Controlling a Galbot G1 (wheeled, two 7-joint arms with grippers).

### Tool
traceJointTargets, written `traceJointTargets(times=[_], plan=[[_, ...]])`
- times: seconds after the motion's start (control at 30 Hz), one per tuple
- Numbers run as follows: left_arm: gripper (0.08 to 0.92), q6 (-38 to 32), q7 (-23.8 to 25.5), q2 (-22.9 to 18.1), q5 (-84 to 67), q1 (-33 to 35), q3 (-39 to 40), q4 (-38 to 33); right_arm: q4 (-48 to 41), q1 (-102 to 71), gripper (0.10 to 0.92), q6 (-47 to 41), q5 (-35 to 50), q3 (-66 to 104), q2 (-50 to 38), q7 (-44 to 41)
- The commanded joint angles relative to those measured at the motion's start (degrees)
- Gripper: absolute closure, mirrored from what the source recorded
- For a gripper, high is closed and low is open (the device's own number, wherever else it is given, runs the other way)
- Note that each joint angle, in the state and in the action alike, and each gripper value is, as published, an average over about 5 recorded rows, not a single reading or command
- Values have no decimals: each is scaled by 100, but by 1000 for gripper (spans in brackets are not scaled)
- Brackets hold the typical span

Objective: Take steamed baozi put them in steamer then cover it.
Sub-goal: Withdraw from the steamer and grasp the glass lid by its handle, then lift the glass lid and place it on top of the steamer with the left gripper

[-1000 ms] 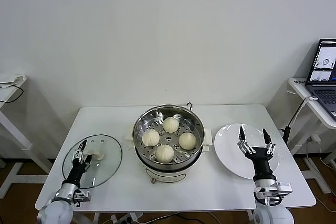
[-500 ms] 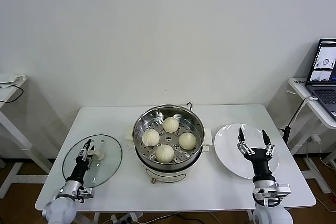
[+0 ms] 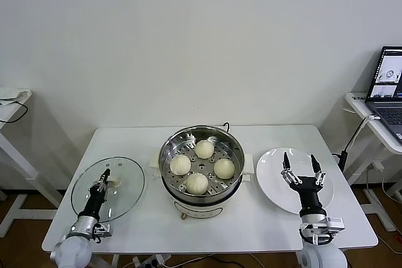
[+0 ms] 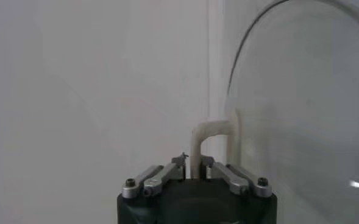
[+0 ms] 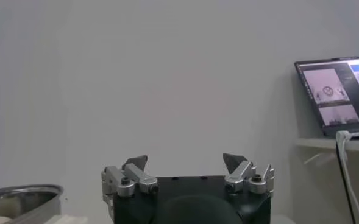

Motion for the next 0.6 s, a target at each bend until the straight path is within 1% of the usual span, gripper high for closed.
traceJointTargets(times=[0.03, 0.1, 0.17, 0.3, 0.4, 0.5, 0.6], plan=[[810, 199, 25, 38, -61, 316, -214, -1133, -6, 17, 203, -5, 11, 8, -5, 7], [810, 372, 161, 86, -254, 515, -285, -1594, -5, 21, 203, -8, 15, 13, -12, 8], [810, 659, 412, 177, -632, 757, -310, -2131, -5, 26, 203, -12, 21, 17, -23, 8], [810, 1305, 1091, 405, -1262, 1232, -262, -3172, -3, 43, 203, -19, 35, 21, -48, 6], [810, 1705, 1618, 584, -1476, 1460, -88, -3865, -12, 55, 203, -12, 39, 17, -54, 2], [810, 2105, 2065, 751, -1591, 1531, 255, -4312, -18, 53, 203, 12, 37, 9, -35, -3], [810, 2560, 2399, 898, -1534, 1474, 735, -4576, -23, 40, 203, 45, 24, 6, 3, -7]])
